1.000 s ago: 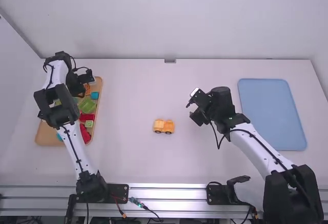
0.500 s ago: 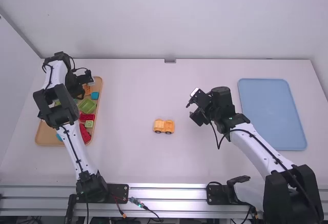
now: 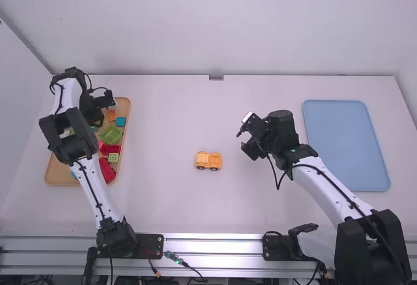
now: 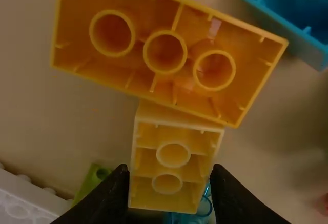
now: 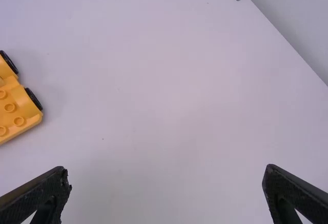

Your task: Assemble lego blocks to make yellow taxi

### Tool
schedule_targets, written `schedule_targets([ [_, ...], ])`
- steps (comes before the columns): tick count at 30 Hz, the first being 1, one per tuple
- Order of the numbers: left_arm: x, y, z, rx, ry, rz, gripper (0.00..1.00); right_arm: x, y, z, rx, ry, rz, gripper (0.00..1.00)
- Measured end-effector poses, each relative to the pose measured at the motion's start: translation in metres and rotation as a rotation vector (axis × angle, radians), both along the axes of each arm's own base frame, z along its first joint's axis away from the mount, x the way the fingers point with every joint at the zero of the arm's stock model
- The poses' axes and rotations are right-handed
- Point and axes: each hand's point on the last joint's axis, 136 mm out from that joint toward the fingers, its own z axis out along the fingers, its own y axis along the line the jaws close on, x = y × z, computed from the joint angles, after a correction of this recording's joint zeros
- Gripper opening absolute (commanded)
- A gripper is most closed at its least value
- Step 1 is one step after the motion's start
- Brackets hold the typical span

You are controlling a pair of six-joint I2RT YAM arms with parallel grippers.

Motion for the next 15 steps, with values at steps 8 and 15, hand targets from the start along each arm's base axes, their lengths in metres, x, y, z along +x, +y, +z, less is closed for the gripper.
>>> schedule_targets([
  [8, -0.0008, -0.0047, 0.0, -0.024, 0.001, -0.002, 0.42, 0.0, 0.0001, 0.0, 0.0, 0.0, 0.0, 0.99],
  [15, -0.0005, -0.0069, -0.0003, -0.037, -0.003, -0.003, 0.34, -0.0001, 0.0, -0.0001, 0.0, 0.001, 0.0, 1.0],
])
